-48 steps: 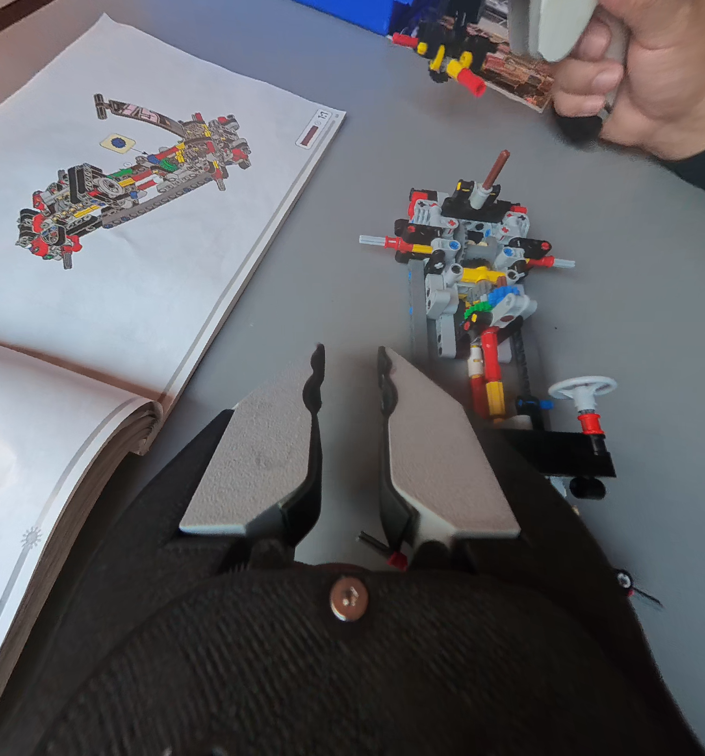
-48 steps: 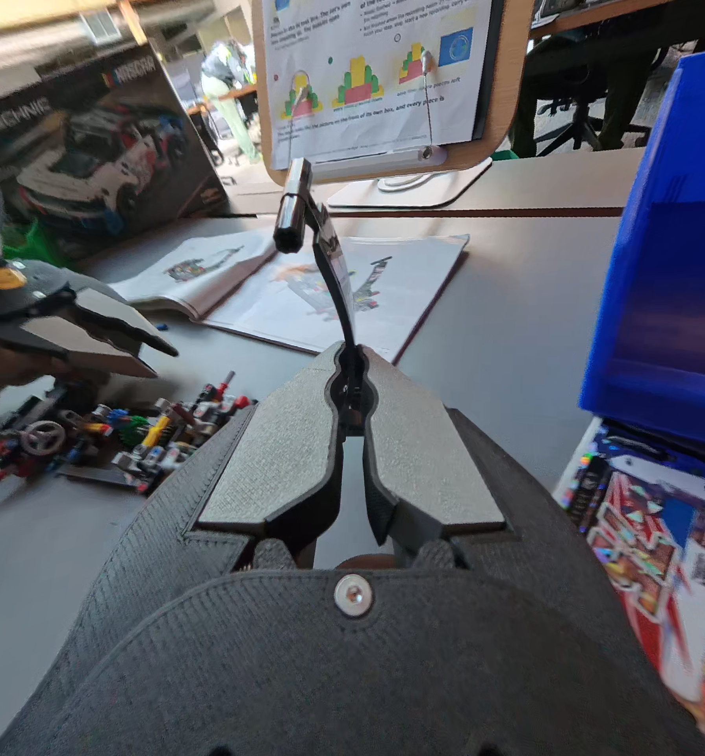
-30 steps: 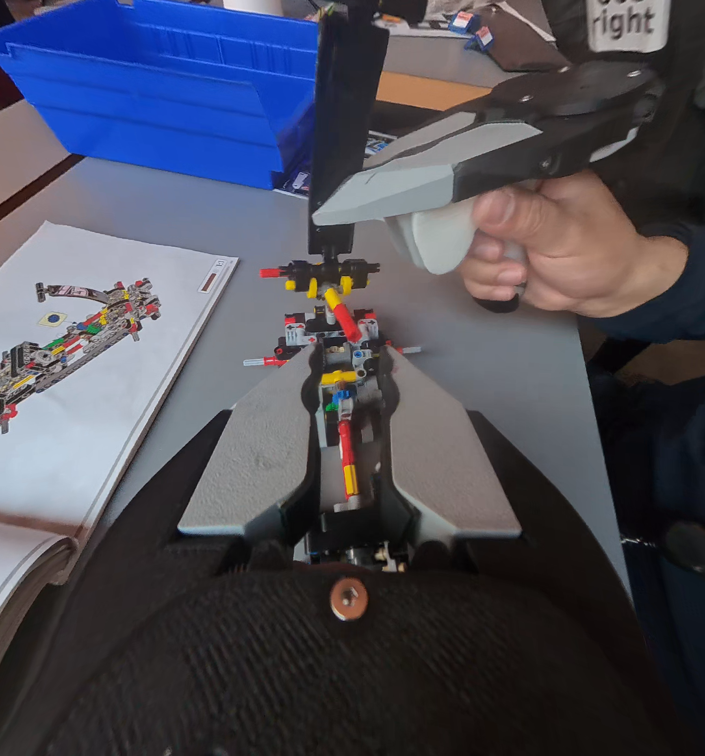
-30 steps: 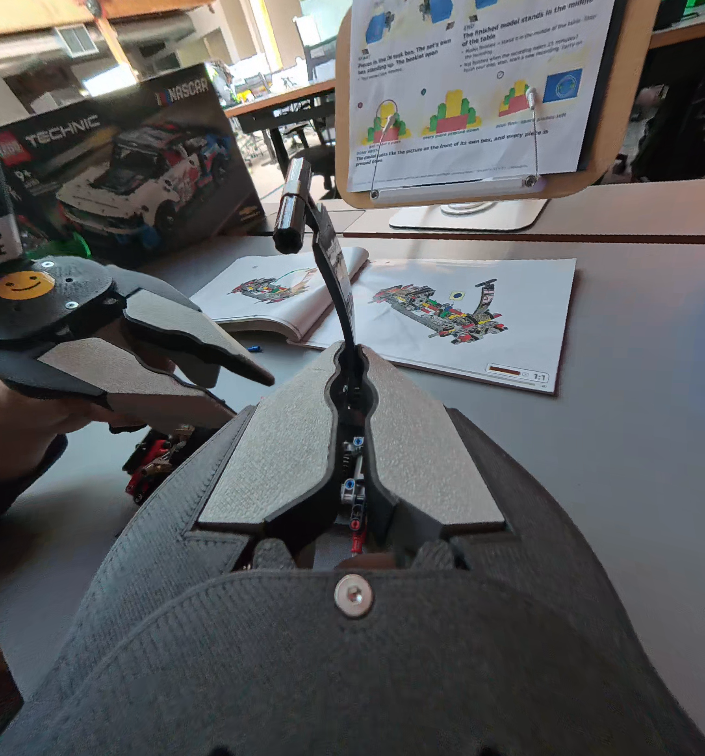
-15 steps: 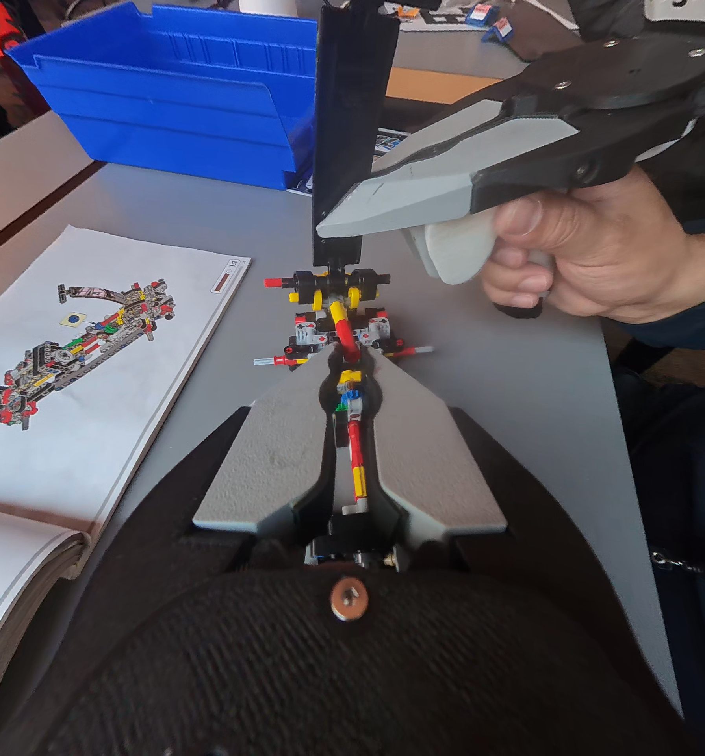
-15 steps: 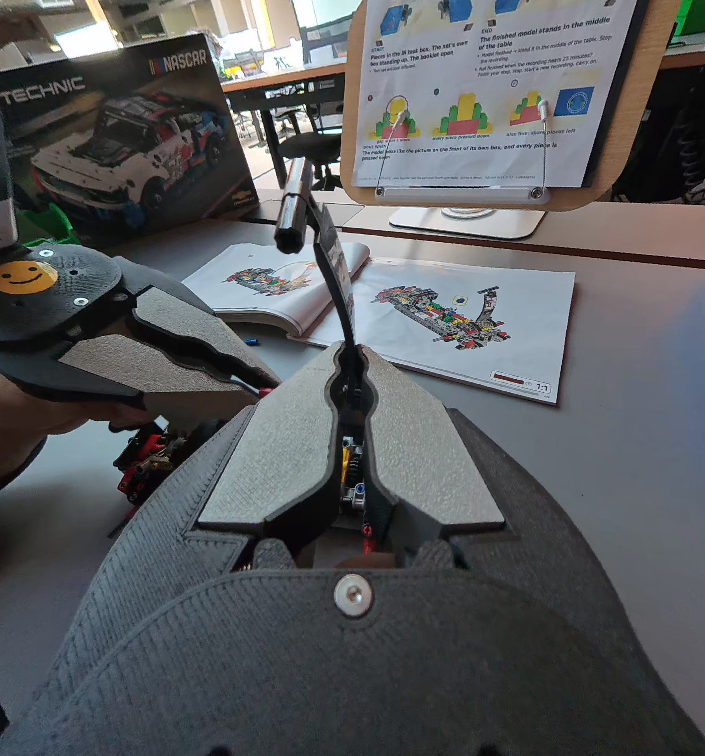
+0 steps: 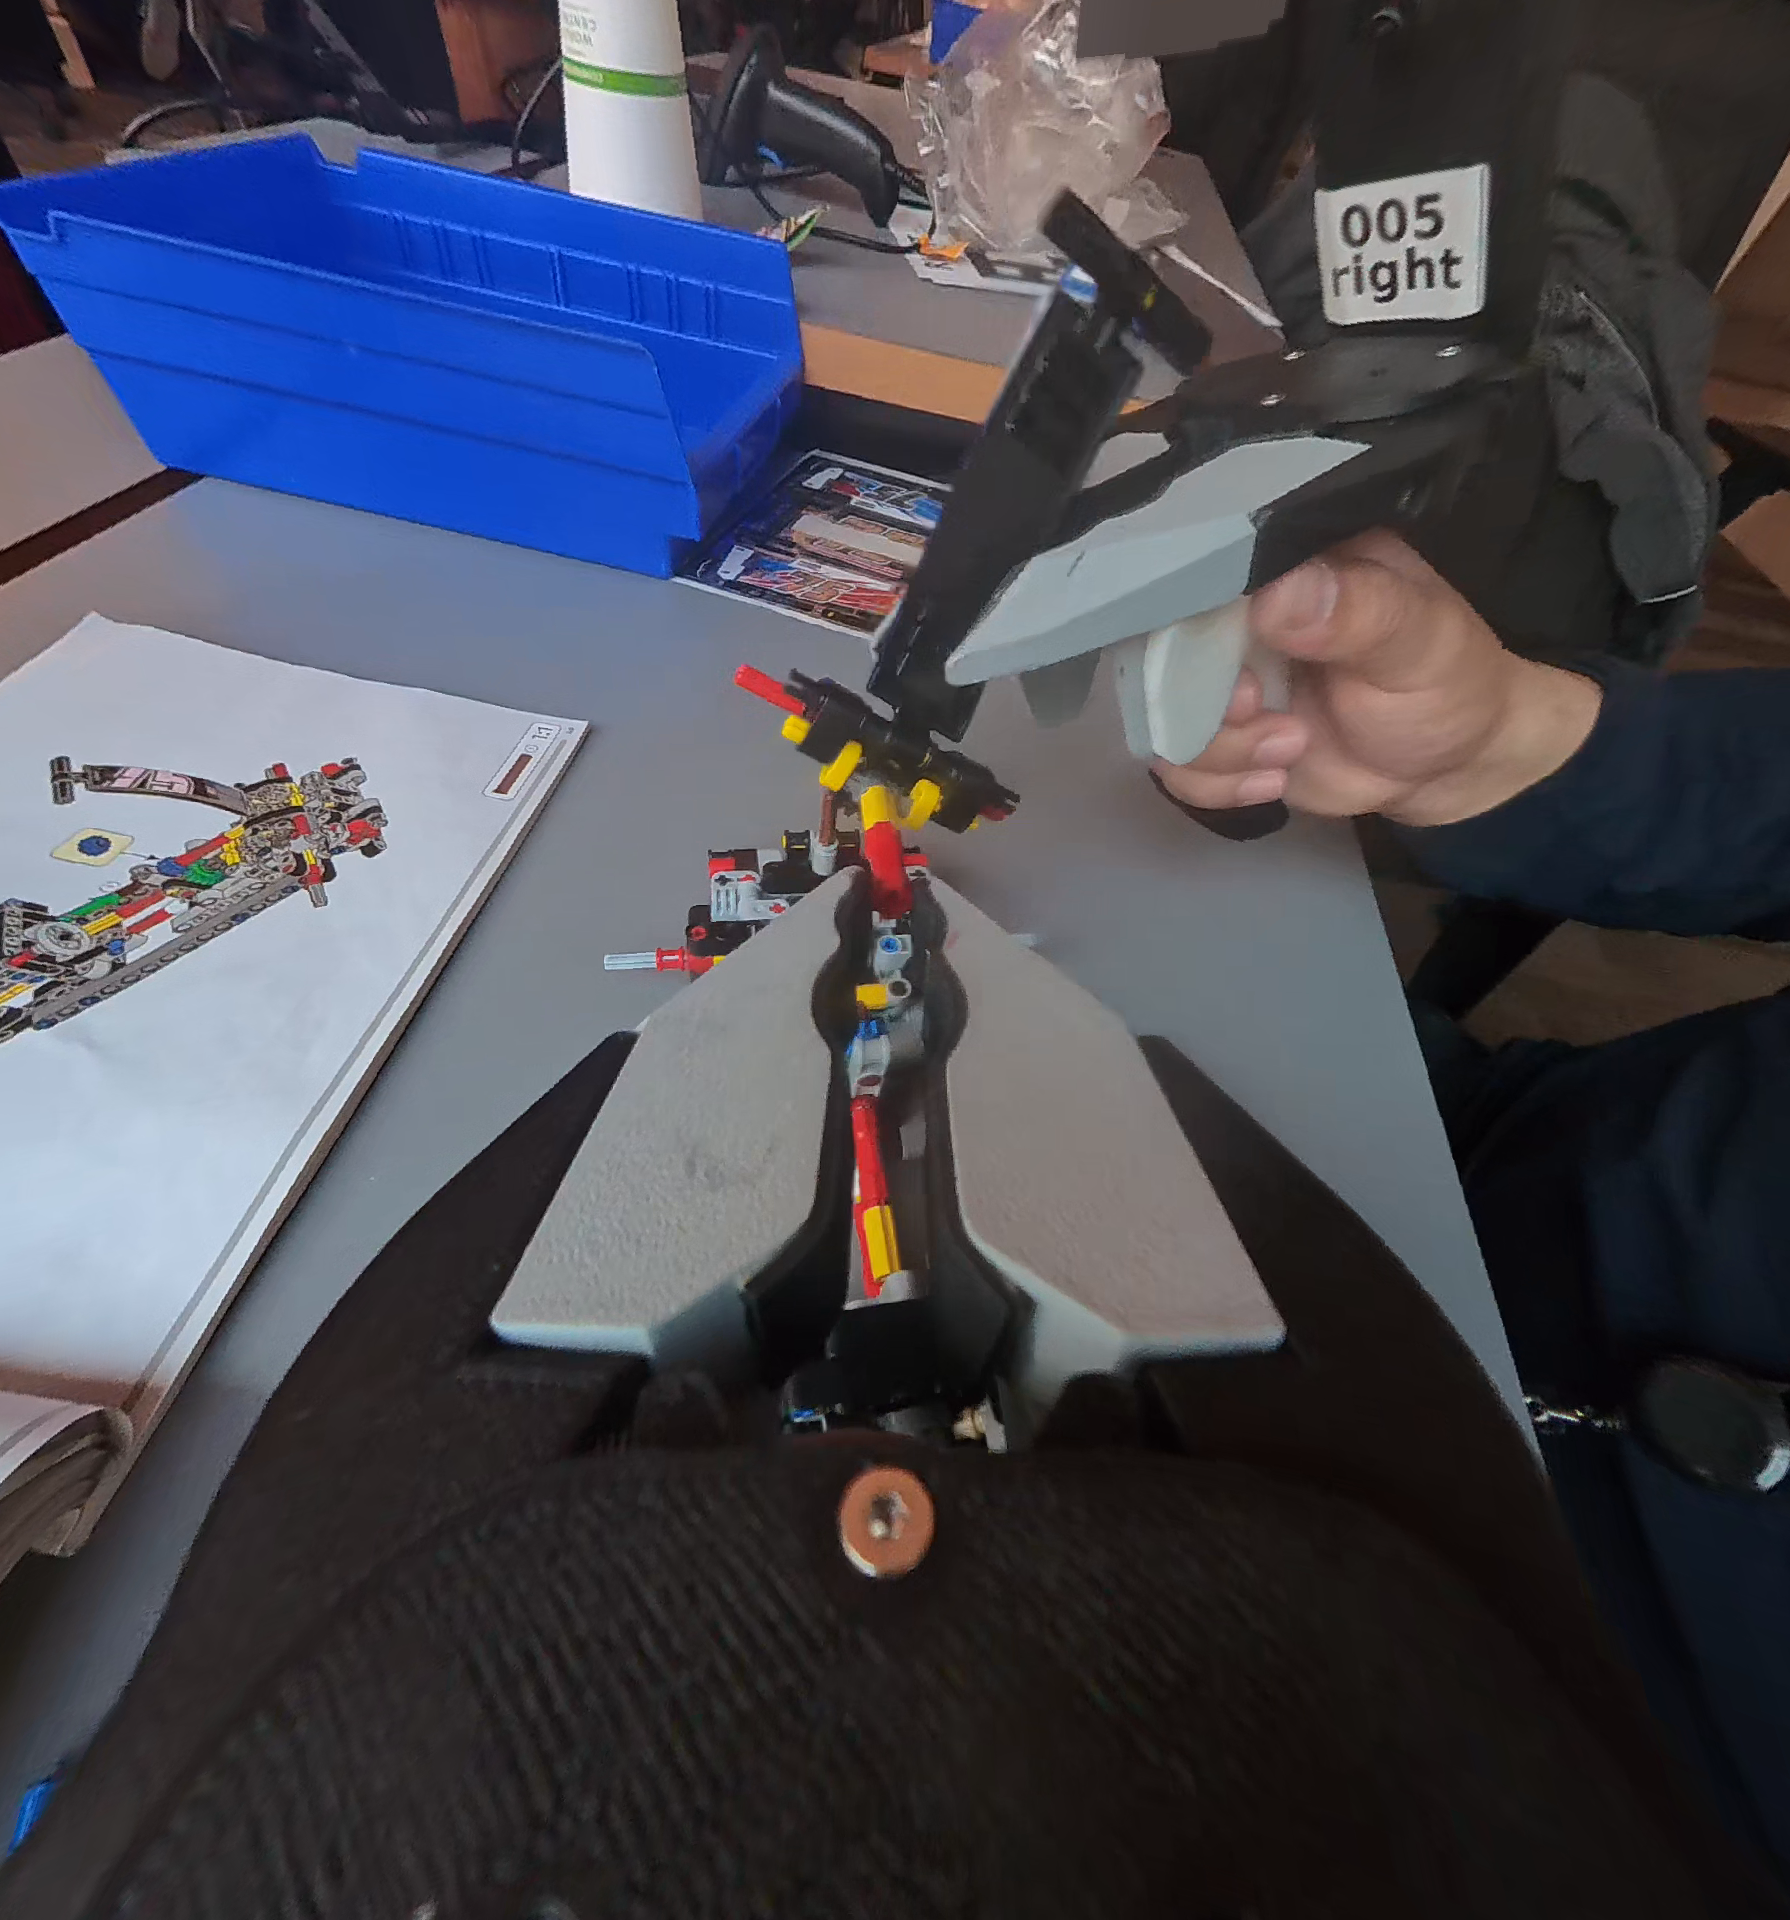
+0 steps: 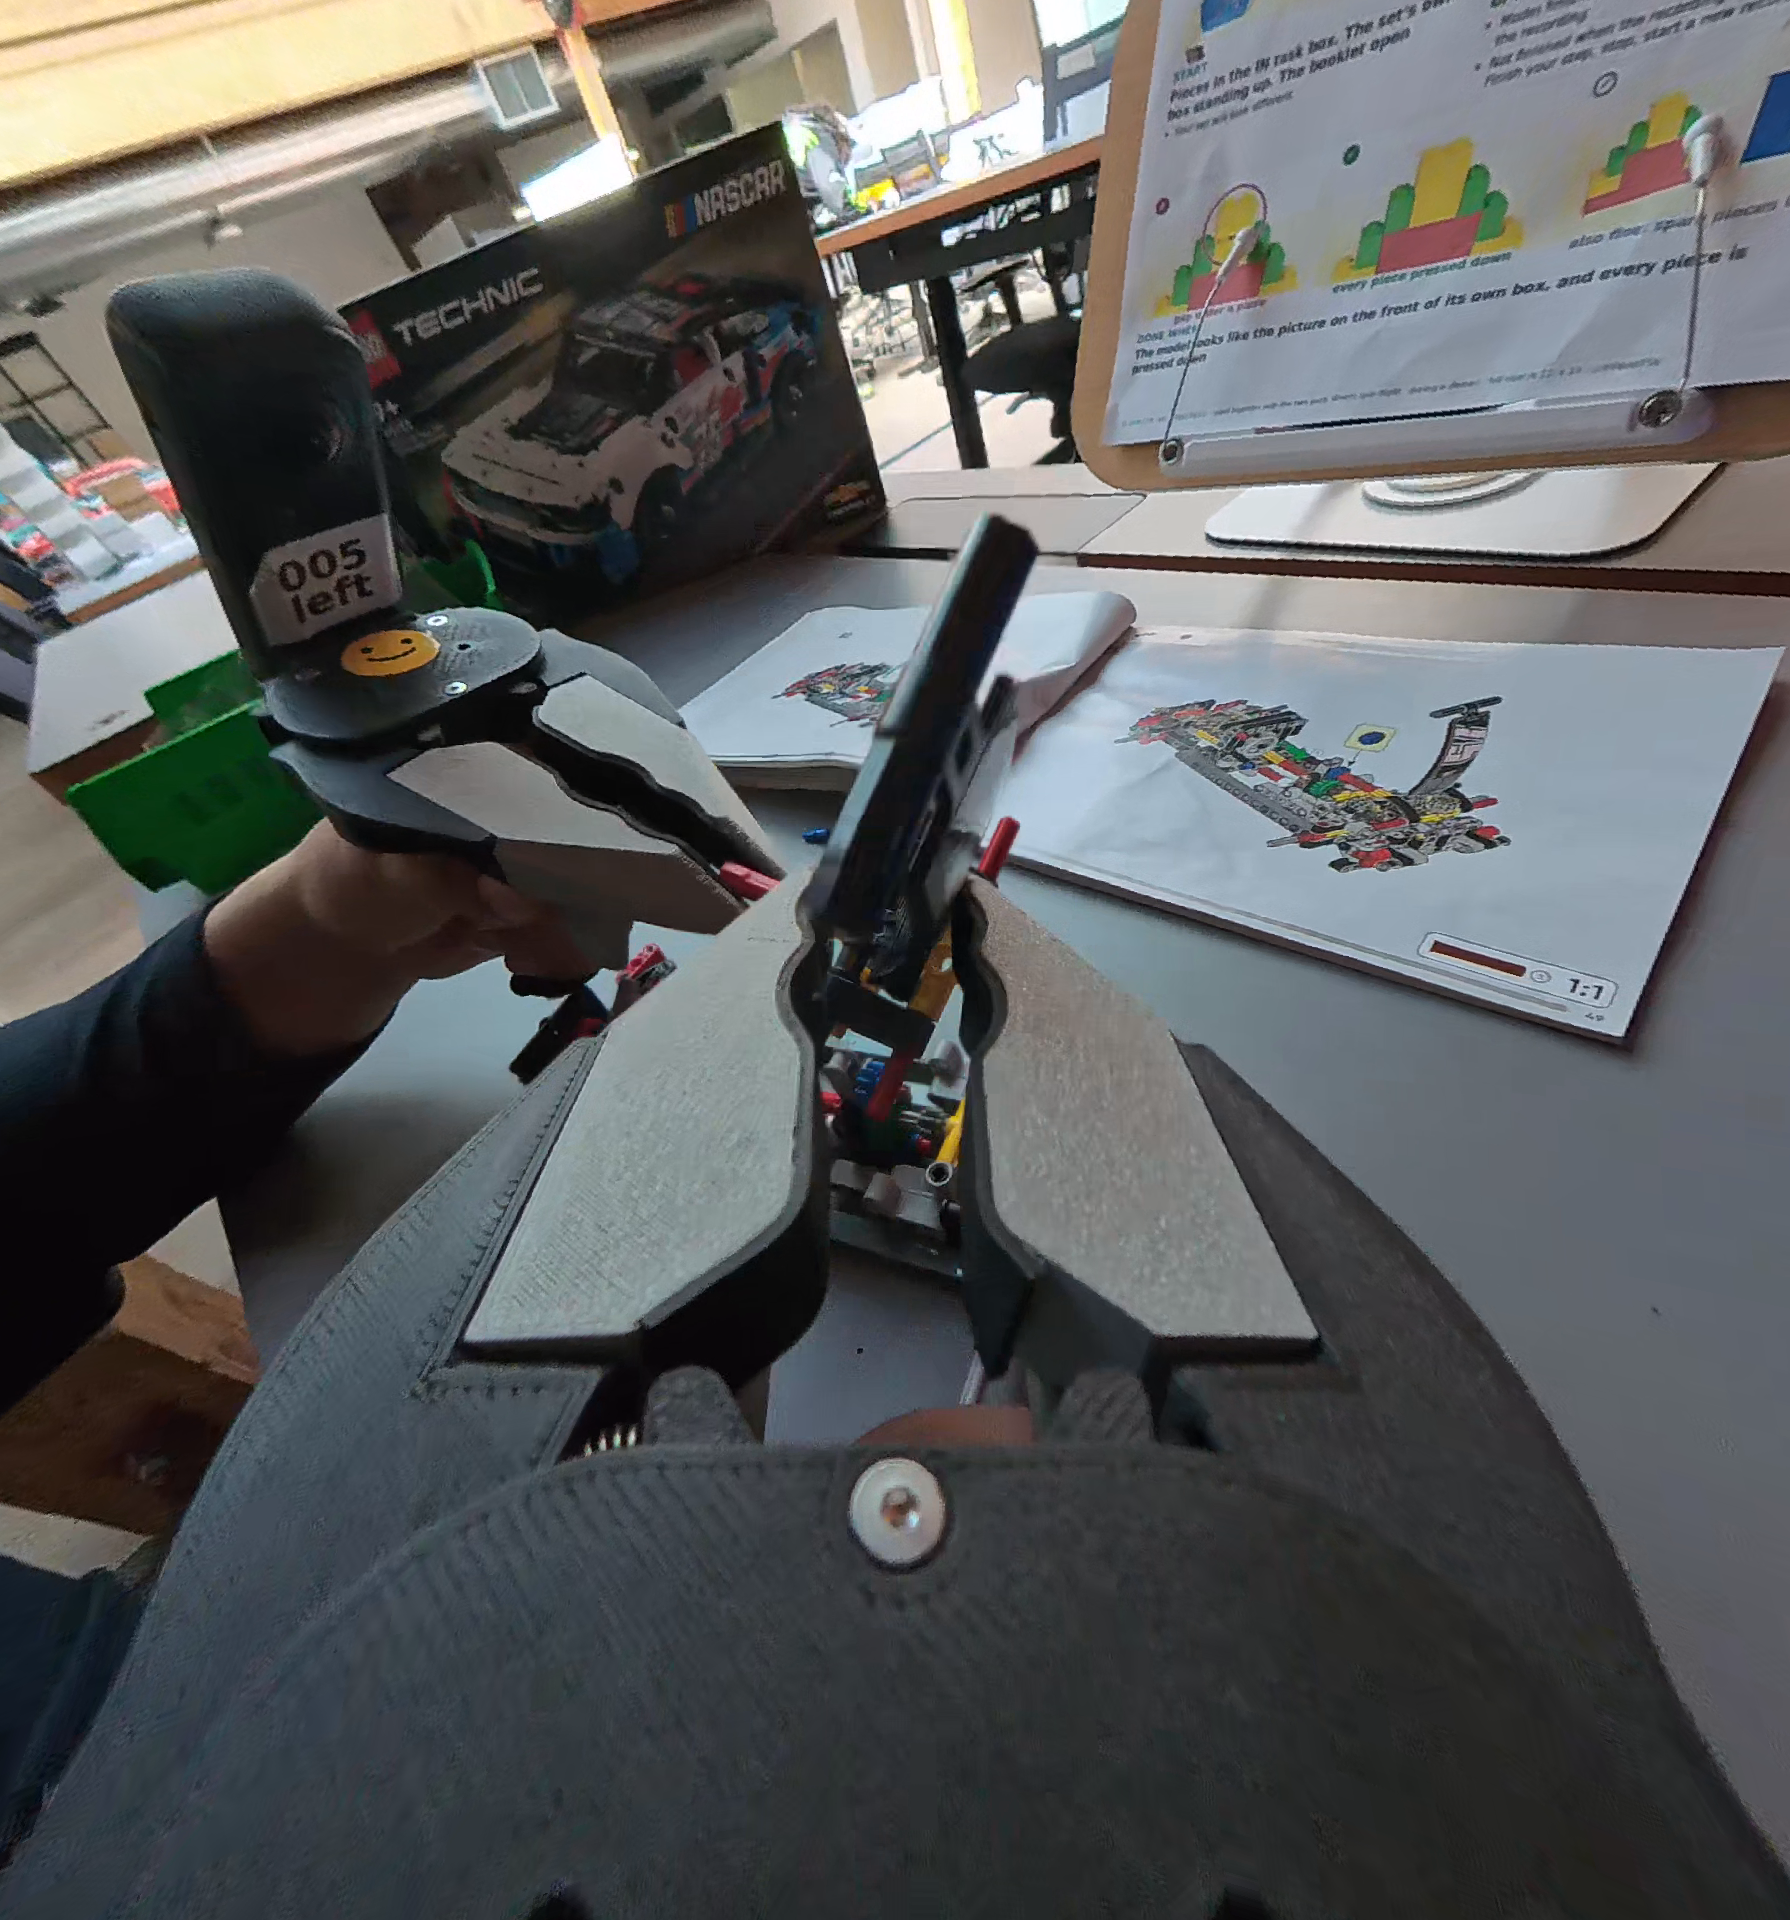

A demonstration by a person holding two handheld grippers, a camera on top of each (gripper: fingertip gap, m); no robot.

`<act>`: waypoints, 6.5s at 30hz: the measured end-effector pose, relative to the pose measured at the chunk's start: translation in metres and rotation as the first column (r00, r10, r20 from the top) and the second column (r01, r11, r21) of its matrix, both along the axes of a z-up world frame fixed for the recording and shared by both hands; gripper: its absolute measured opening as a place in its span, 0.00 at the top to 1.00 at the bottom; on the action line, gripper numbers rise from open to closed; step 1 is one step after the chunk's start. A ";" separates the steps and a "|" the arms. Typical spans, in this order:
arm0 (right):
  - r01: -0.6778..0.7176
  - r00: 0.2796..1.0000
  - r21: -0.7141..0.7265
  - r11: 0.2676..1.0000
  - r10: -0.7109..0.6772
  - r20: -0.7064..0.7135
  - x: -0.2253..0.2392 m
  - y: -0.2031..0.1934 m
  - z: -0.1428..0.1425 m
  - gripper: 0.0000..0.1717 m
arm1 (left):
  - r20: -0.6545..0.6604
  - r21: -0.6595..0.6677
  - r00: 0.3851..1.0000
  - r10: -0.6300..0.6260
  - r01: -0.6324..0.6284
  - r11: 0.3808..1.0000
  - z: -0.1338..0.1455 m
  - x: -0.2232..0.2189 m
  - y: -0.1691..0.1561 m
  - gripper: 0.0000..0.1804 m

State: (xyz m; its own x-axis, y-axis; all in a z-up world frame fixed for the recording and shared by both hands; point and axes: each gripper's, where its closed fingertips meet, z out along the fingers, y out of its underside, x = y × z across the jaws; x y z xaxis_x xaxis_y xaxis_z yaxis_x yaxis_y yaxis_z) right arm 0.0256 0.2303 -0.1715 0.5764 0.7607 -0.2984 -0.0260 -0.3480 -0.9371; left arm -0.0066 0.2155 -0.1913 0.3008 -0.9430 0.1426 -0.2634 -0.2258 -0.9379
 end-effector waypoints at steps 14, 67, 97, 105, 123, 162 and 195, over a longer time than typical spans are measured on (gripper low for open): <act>-0.115 0.992 0.169 0.979 0.105 0.070 0.002 -0.006 -0.006 0.96 | 0.030 -0.022 0.999 -0.021 0.021 1.000 0.001 0.003 -0.009 0.98; -0.241 0.955 0.171 0.955 0.265 -0.133 -0.001 -0.047 0.028 0.91 | 0.249 0.086 0.964 -0.095 0.075 0.993 0.044 0.005 -0.029 0.82; -0.308 0.931 0.082 0.948 0.318 -0.177 -0.008 -0.055 0.012 0.94 | 0.115 0.279 0.989 -0.088 0.052 0.959 0.036 0.019 -0.042 0.96; -0.277 0.948 0.102 0.956 0.289 -0.133 -0.012 -0.053 0.008 0.94 | 0.052 0.341 0.998 -0.032 0.012 0.940 0.033 0.019 -0.037 0.98; -0.280 0.947 0.100 0.955 0.291 -0.134 -0.012 -0.053 0.016 0.95 | 0.090 0.382 0.996 -0.008 -0.027 0.924 0.043 0.017 -0.036 0.99; -0.278 0.961 0.189 0.942 0.273 0.055 -0.014 -0.050 0.007 0.90 | 0.022 0.115 1.000 -0.020 0.017 0.993 0.012 0.021 -0.033 0.98; -0.272 0.910 0.536 0.799 0.032 0.414 0.033 -0.069 0.013 0.87 | -0.054 0.994 0.963 0.265 0.028 0.101 0.051 0.014 -0.044 0.98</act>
State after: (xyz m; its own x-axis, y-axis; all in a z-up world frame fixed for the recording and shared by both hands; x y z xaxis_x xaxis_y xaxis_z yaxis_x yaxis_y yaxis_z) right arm 0.0588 0.1609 -0.1588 0.4109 0.8054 0.4271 0.3651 0.2839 -0.8866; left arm 0.0078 0.1719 -0.1404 0.3019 -0.1524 -0.9411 -0.5118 0.8069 -0.2949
